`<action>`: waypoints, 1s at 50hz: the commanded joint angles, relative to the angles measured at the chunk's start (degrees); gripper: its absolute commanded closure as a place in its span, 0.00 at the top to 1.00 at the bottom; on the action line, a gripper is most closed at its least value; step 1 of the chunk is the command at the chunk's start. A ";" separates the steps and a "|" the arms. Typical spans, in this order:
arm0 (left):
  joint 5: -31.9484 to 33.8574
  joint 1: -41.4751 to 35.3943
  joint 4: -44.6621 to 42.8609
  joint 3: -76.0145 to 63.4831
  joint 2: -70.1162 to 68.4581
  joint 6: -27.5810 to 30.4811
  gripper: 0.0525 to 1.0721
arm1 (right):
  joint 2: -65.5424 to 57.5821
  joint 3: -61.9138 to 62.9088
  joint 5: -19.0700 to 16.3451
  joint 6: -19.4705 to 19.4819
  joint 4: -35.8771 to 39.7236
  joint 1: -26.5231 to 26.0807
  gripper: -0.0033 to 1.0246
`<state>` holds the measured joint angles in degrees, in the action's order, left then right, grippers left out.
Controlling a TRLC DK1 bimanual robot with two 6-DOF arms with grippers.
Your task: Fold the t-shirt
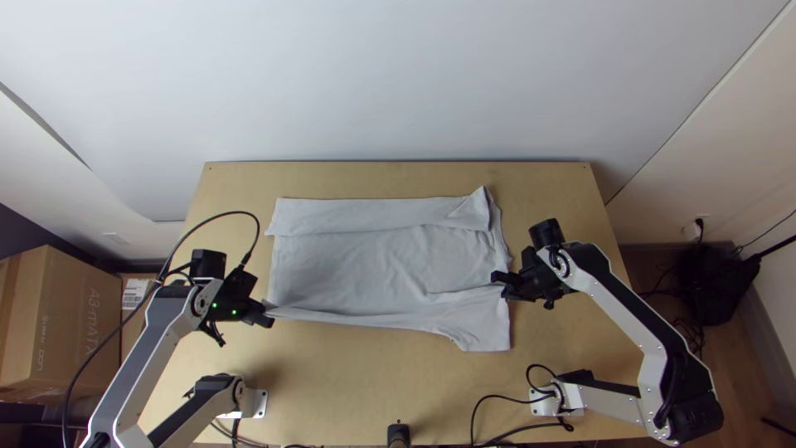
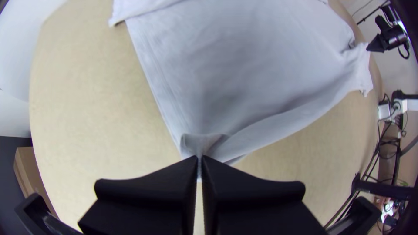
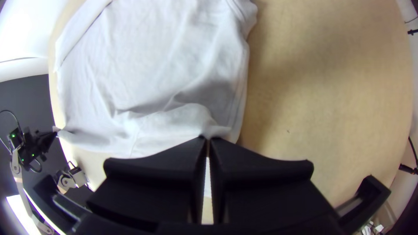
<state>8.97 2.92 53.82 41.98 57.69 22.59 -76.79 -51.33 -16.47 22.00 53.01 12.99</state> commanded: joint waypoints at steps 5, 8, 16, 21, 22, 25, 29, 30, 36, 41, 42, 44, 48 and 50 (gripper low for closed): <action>1.66 3.41 -1.97 5.22 4.62 0.79 0.03 | -0.99 -3.78 0.91 -1.70 0.69 -0.16 0.03; 1.66 4.29 -2.67 6.45 5.94 0.88 0.03 | -1.69 -4.74 1.18 -1.96 0.60 -0.25 0.03; 1.66 5.34 -4.69 10.05 9.98 0.97 0.03 | -4.42 -8.17 2.58 -2.84 0.60 -0.43 0.03; 1.75 5.87 -5.57 13.48 13.85 0.70 0.03 | -6.70 -11.16 2.76 -3.28 0.60 -0.43 0.03; 1.75 5.96 -5.92 14.01 14.47 0.61 0.03 | -7.05 -11.60 2.85 -3.28 0.60 -0.43 0.03; 1.75 5.87 -6.10 16.47 16.84 0.44 0.03 | -8.81 -13.62 3.11 -3.54 0.60 -0.51 0.03; 1.75 5.52 -7.15 19.72 19.92 -0.35 0.03 | -11.27 -16.08 3.20 -4.07 0.60 -0.78 0.03; 1.75 5.34 -7.15 20.69 20.79 -0.53 0.03 | -12.06 -16.78 3.20 -3.98 0.60 -1.04 0.03; 1.75 4.38 -7.59 25.52 25.28 -1.41 0.03 | -16.46 -20.48 3.11 -4.25 0.42 -1.30 0.03; 1.75 3.41 -8.03 29.22 29.14 -2.11 0.03 | -19.71 -23.55 3.20 -4.68 -0.63 -1.57 0.03; 1.75 3.32 -8.12 29.92 29.76 -2.20 0.03 | -20.50 -24.34 3.20 -4.86 -0.98 -1.66 0.03; 1.75 3.15 -8.47 31.32 31.52 -2.37 0.03 | -22.08 -25.92 3.20 -5.12 -1.16 -1.74 0.03; 1.75 2.88 -9.09 33.79 34.51 -2.55 0.03 | -24.72 -29.53 3.29 -5.74 -2.04 -2.01 0.03; 1.75 2.71 -9.17 35.10 35.91 -2.64 0.03 | -26.13 -31.46 3.29 -6.09 -2.13 -2.10 0.03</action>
<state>10.33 5.91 45.17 73.52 90.26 20.62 -99.66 -78.02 -13.89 17.41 51.64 11.55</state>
